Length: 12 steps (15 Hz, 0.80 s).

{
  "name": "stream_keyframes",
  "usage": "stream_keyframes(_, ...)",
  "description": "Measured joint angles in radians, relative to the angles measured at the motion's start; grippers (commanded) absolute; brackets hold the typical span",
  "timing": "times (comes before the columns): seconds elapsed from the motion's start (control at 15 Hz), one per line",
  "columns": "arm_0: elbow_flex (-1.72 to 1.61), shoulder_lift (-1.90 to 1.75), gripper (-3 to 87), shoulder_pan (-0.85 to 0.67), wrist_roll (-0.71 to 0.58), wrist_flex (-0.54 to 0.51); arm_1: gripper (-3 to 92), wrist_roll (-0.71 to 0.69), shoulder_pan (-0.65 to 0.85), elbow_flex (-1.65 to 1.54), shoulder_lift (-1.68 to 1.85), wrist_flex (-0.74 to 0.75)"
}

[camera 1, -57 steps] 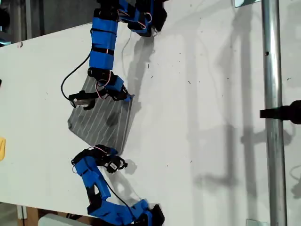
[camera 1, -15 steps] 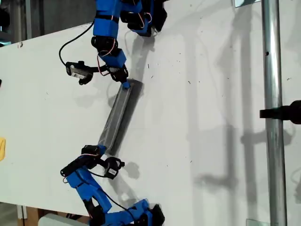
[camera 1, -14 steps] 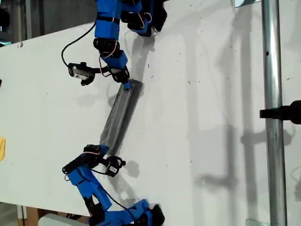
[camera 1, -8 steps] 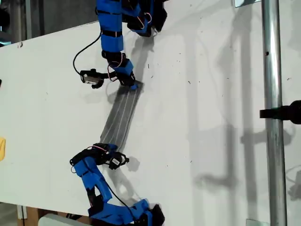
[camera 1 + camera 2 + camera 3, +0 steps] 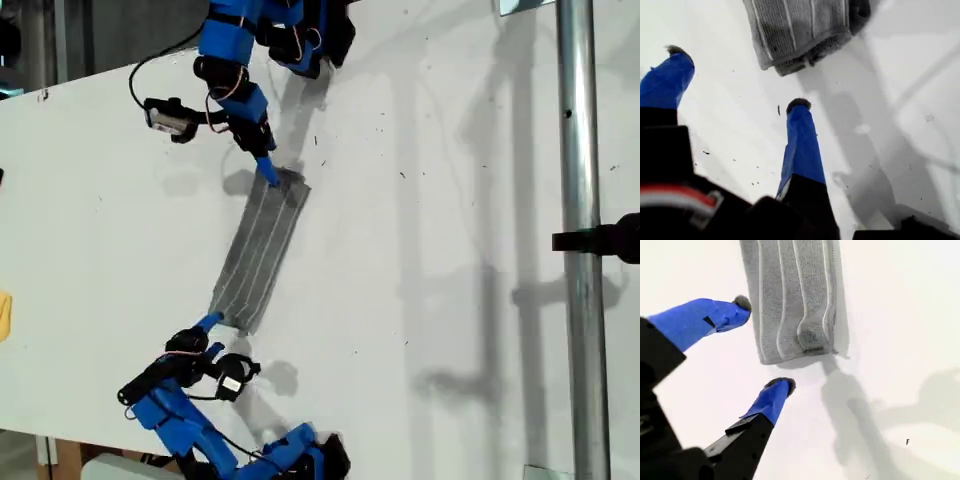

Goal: Grasp corners of a towel and fold twice.

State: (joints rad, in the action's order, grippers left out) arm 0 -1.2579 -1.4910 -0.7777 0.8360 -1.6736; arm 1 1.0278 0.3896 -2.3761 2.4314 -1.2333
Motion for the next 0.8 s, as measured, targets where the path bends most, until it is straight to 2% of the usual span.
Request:
stream_keyframes(0.07,-0.087,-0.129,23.0,0.008,0.029,0.002,44.0,0.046,0.003,-0.017,0.091,-0.072)
stream_keyframes(0.2,-0.296,-0.397,20.9,0.115,0.115,0.046,49.3,0.250,-0.035,-0.106,0.219,-0.213)
stream_keyframes(0.33,-0.552,-0.661,1.5,0.284,0.249,0.126,50.6,0.488,-0.156,-0.149,0.195,-0.233)
stream_keyframes(0.4,-0.698,-0.781,-0.7,0.371,0.331,0.198,50.8,0.571,-0.163,-0.150,0.132,-0.219)
stream_keyframes(0.53,-0.988,-0.953,-2.5,0.517,0.480,0.353,52.5,0.606,-0.158,-0.141,-0.061,-0.118)
stream_keyframes(0.67,-1.215,-1.037,-2.6,0.643,0.583,0.512,52.9,0.574,-0.115,-0.028,-0.368,0.035)
stream_keyframes(0.8,-1.348,-1.063,-2.6,0.690,0.658,0.617,49.2,0.531,-0.064,0.103,-0.652,0.121)
